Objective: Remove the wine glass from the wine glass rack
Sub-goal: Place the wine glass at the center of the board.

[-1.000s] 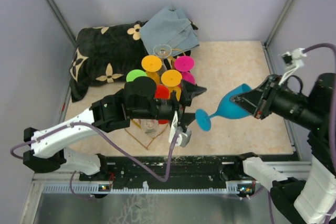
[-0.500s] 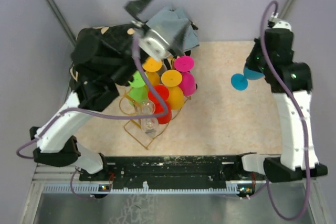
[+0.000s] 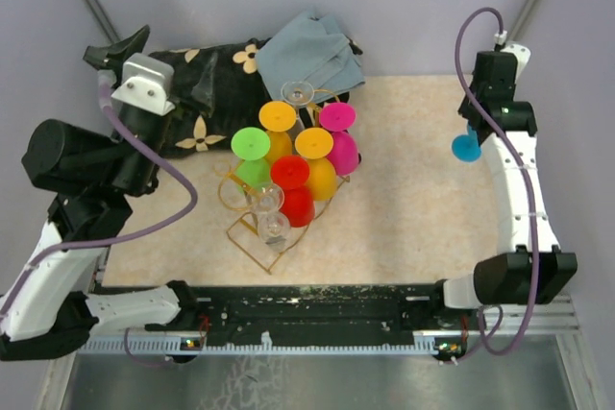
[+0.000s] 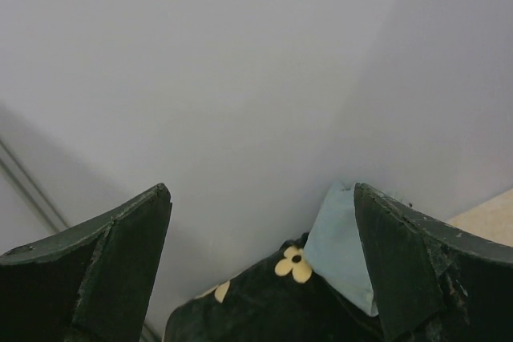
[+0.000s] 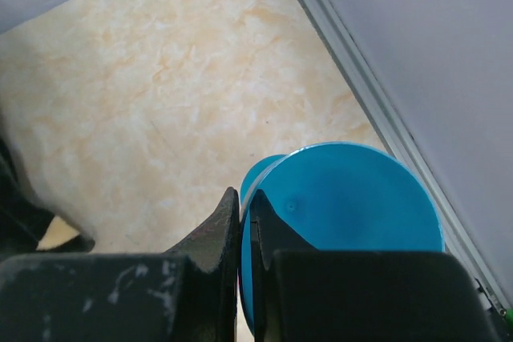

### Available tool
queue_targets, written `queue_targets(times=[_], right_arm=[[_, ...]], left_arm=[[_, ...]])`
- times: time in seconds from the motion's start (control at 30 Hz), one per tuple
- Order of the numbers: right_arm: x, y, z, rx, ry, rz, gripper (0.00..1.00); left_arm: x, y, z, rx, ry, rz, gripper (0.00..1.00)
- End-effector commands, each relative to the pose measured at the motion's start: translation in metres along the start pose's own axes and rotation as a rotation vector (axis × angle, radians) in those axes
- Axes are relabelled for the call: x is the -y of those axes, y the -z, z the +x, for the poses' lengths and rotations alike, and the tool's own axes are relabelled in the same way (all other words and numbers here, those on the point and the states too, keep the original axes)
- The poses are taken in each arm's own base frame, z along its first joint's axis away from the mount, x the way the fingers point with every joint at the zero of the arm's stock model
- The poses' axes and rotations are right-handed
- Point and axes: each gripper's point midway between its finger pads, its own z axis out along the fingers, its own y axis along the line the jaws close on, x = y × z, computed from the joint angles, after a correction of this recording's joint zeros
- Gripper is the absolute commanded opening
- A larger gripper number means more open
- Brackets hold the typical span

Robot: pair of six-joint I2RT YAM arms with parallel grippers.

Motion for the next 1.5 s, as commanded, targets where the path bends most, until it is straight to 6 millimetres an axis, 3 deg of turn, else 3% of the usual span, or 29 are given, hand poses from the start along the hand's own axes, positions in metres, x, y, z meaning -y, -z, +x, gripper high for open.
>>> queue_targets(times=[0.0, 0.2, 0.37, 0.7, 0.87, 1.0, 1.13, 1.3, 1.47], right_arm=[[0.001, -0.042, -0.009, 0.052, -0.006, 0.059, 0.00], [-0.001, -0.083, 0.012, 0.028, 0.005, 0.088, 0.00], [-0.003, -0.109, 0.040, -0.017, 0.001, 0.112, 0.00], [0.012, -0.130, 0.097, -0.086, -0.022, 0.153, 0.00], [0.014, -0.126, 0.099, -0.072, -0.046, 0.151, 0.00], [0.014, -0.121, 0.096, -0.072, -0.046, 0.147, 0.36], [0.016, -0.110, 0.090, -0.058, -0.051, 0.135, 0.54], [0.017, -0.081, 0.067, 0.003, -0.078, 0.097, 0.61], [0.020, -0.041, 0.029, 0.094, -0.083, 0.051, 0.67]], left_arm=[[-0.029, 0.027, 0.024, -0.103, 0.005, -0.082, 1.00], [-0.038, 0.046, 0.033, -0.162, 0.004, -0.070, 1.00], [-0.033, 0.045, 0.033, -0.189, 0.016, -0.034, 1.00], [-0.018, 0.037, 0.035, -0.227, 0.054, 0.027, 1.00], [-0.011, 0.034, 0.035, -0.225, 0.053, 0.053, 1.00], [-0.006, 0.033, 0.035, -0.225, 0.065, 0.068, 1.00], [-0.003, 0.033, 0.036, -0.229, 0.077, 0.078, 1.00], [-0.004, 0.032, 0.039, -0.248, 0.096, 0.063, 0.99], [0.004, 0.029, 0.048, -0.290, 0.142, 0.054, 1.00]])
